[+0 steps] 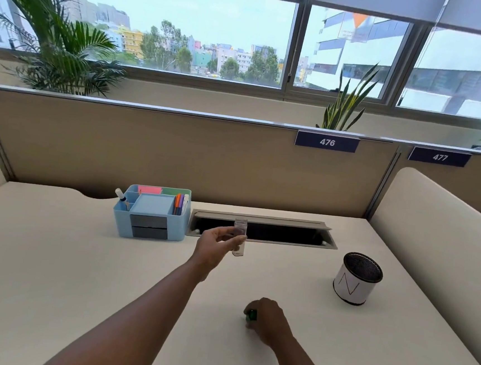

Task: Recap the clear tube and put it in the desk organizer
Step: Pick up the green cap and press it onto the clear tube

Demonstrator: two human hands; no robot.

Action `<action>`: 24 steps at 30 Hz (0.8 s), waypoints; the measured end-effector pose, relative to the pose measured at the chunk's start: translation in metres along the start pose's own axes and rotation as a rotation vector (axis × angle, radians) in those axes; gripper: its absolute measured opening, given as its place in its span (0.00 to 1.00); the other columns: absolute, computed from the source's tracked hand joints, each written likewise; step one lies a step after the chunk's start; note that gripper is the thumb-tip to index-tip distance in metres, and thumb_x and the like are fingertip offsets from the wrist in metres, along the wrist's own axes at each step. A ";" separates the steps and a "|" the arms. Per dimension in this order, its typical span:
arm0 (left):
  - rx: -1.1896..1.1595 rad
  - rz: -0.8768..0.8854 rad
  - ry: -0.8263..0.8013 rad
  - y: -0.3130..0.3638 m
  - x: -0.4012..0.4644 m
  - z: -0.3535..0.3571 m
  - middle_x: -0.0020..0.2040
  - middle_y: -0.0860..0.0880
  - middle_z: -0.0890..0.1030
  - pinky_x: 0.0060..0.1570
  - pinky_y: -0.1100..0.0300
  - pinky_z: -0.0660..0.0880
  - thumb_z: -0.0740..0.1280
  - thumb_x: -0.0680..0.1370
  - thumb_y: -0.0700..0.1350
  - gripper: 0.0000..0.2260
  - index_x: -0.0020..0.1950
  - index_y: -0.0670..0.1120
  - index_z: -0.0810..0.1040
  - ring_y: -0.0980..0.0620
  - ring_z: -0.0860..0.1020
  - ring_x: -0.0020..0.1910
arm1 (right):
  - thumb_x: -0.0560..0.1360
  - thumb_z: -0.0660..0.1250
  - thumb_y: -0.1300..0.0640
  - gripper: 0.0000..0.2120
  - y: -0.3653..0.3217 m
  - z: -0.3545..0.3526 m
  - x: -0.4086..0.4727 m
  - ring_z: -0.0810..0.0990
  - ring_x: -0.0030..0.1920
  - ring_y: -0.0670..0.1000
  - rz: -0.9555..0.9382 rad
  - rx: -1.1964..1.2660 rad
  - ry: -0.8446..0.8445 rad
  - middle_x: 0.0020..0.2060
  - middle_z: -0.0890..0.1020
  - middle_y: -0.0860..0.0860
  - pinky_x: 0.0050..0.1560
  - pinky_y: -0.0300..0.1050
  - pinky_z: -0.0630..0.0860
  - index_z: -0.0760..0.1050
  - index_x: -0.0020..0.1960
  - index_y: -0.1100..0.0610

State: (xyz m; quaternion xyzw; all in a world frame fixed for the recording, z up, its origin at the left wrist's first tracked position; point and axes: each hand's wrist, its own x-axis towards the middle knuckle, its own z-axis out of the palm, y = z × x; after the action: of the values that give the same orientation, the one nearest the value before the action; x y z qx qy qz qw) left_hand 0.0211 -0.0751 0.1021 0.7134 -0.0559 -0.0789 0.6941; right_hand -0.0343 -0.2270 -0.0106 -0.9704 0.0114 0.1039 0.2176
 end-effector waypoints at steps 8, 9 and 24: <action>0.001 -0.007 -0.188 0.007 -0.003 -0.003 0.51 0.51 0.80 0.56 0.52 0.68 0.66 0.76 0.42 0.08 0.53 0.52 0.78 0.53 0.76 0.54 | 0.74 0.61 0.68 0.12 -0.025 -0.037 -0.002 0.78 0.40 0.53 0.137 1.031 0.141 0.43 0.77 0.56 0.39 0.41 0.81 0.80 0.46 0.56; -0.001 -0.001 -0.205 0.008 -0.003 -0.003 0.51 0.52 0.80 0.56 0.52 0.68 0.66 0.76 0.42 0.08 0.52 0.53 0.78 0.54 0.76 0.54 | 0.75 0.60 0.68 0.12 -0.028 -0.042 -0.003 0.78 0.40 0.53 0.143 1.172 0.123 0.42 0.77 0.56 0.37 0.39 0.81 0.80 0.47 0.57; -0.011 -0.042 -0.305 0.010 -0.005 -0.016 0.45 0.51 0.81 0.59 0.50 0.71 0.60 0.79 0.47 0.07 0.48 0.52 0.77 0.54 0.80 0.48 | 0.74 0.63 0.67 0.06 -0.063 -0.100 -0.004 0.80 0.41 0.52 -0.071 1.641 0.401 0.39 0.78 0.56 0.42 0.37 0.81 0.73 0.45 0.58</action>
State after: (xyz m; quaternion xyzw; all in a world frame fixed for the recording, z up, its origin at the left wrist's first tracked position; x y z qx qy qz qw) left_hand 0.0196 -0.0587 0.1126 0.6902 -0.1450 -0.2011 0.6798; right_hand -0.0145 -0.2130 0.1052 -0.5047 0.0912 -0.1182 0.8503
